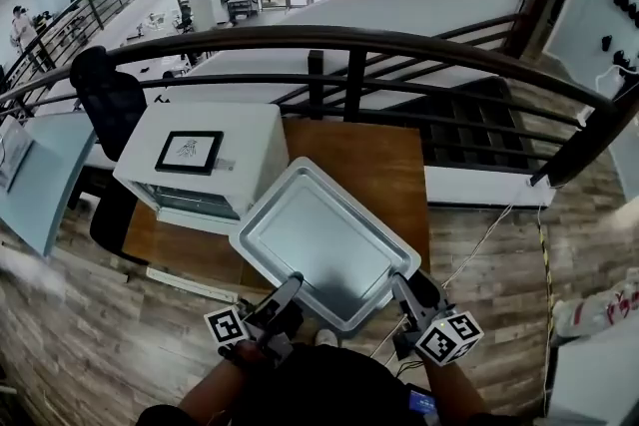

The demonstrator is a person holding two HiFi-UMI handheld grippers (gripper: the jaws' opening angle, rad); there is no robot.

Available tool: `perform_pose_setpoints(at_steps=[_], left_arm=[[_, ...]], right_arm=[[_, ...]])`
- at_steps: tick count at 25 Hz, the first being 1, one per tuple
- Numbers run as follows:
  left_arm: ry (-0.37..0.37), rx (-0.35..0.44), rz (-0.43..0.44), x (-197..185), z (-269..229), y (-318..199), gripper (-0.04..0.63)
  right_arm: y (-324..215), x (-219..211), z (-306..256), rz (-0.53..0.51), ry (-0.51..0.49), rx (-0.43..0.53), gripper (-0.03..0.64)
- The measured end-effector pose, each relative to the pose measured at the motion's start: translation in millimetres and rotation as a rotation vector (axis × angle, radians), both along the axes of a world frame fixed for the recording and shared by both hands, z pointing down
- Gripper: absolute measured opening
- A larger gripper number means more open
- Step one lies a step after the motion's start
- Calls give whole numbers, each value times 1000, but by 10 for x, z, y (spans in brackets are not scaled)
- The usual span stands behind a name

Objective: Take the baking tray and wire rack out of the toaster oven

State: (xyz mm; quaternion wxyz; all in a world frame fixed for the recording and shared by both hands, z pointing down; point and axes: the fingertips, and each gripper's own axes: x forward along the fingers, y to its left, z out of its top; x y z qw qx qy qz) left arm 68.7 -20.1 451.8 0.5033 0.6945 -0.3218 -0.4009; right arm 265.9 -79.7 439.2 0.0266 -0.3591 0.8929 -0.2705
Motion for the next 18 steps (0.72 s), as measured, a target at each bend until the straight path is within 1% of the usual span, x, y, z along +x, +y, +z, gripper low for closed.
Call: perform_pose_setpoints(at_steps=[3,7,12,18], left_arm=[[1,-14,70,268,13,-152,77],[-1,-35,136,453,54,-320,78],[-15,-51,185,540,188,-615,78],[-8,-130,248,539,632,-953,77]], right_arm=[[-12,304,33,64,19,-13,161],[-51,511,99,124,25,-28,163],[-255,604,314,188,57,-68,164],[-506,611,760,262,137,-160,170]])
